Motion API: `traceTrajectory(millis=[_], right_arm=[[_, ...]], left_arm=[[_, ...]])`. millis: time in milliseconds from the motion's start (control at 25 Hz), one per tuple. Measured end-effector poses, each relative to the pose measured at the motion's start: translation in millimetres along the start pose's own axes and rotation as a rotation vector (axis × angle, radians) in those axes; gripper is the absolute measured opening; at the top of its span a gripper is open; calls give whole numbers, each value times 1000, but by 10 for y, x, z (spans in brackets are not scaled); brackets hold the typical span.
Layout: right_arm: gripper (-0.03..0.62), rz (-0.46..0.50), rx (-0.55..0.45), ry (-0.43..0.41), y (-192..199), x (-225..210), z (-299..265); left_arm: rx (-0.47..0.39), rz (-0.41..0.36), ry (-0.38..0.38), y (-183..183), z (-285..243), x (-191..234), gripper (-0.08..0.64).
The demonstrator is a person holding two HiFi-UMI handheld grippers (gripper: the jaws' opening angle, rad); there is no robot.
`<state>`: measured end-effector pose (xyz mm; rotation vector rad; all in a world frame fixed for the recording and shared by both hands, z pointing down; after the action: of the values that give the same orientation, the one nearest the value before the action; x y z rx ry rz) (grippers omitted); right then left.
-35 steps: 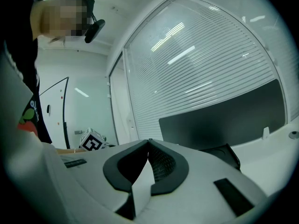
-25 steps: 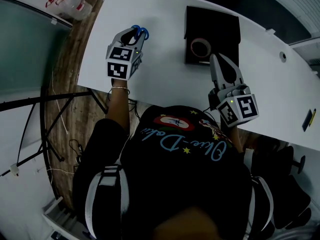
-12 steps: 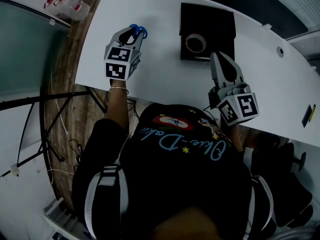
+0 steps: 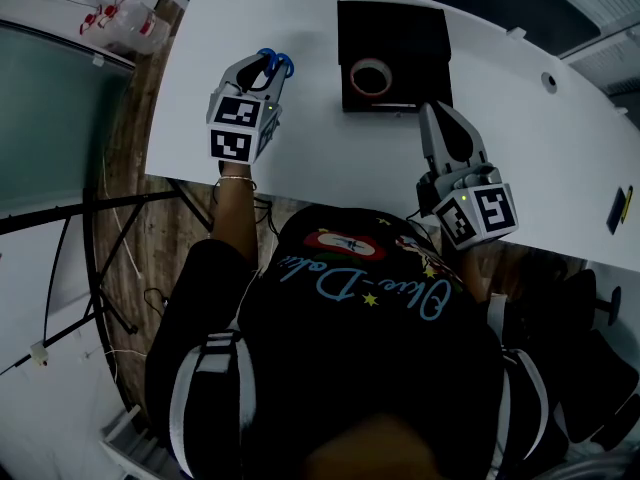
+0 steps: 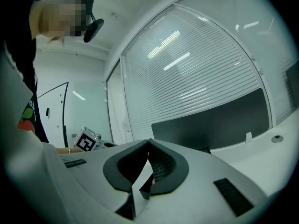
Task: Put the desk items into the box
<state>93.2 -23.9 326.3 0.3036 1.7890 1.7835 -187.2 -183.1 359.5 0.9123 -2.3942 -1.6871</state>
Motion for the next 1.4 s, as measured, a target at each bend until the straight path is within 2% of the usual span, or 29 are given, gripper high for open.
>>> traceTrajectory(millis=[400,720,960,1400], right_arm=[[3,-2,-27,57,-53,-142,411],[3,-13,-54,99,-96,-276,709],[3,-17,-73,140,-103,-323,861],[3,-15,-86,239,-99,-318,1016]], left_arm=[[-55,-79,59,-258,-52,-409,103],[-109,-82,115,-444,-110,-729,101],[-110,-105,161,-493,-216,-926,101],[-113,-126,296,-491,-438,-1265,101]])
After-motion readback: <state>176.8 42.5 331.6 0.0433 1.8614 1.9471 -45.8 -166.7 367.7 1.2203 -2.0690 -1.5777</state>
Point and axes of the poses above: the fingertips, and each gripper's own axes: z backward along the fingers, x to its left, y out of its underside, the point moved 9 cm from there along z, backward along the fingers, and after that the axes turned 13 degrees about -y, right-handed, at the moved point
